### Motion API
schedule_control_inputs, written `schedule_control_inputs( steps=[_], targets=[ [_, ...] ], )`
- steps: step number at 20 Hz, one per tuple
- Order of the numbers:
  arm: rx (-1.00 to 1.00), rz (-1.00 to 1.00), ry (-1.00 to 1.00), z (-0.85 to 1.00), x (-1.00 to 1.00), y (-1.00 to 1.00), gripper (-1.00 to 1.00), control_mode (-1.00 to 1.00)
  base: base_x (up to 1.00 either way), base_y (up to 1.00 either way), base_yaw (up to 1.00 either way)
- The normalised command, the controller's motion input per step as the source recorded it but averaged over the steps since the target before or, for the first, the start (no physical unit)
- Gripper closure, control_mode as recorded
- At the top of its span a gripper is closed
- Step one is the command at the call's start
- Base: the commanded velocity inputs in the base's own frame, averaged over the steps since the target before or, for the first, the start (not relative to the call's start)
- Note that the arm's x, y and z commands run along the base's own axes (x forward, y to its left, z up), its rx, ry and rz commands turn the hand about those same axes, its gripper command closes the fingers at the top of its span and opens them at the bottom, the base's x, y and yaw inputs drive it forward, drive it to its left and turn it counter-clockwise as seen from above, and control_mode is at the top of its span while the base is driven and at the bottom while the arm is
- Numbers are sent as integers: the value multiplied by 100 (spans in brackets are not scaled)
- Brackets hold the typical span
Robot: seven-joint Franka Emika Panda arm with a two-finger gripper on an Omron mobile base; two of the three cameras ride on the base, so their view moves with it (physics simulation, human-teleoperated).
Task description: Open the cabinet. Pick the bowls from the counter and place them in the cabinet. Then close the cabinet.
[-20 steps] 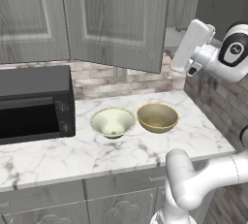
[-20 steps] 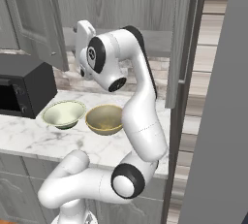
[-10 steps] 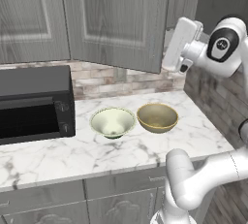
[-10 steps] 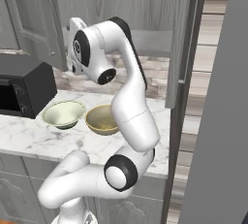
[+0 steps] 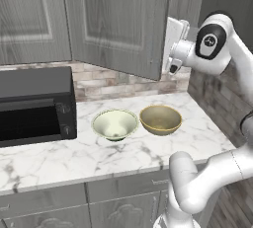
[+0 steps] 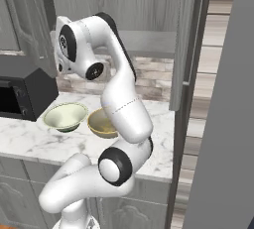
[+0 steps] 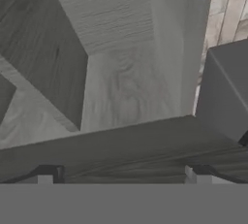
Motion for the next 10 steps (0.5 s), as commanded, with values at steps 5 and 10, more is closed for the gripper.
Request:
schedule_control_inputs(
  steps=[5, 10],
  targets=[
    [0, 0, 5, -17, 0, 100, -100, -100, 0, 0, 0],
    [0, 0, 4, -7, 3, 100, -100, -100, 0, 0, 0]
  ],
)
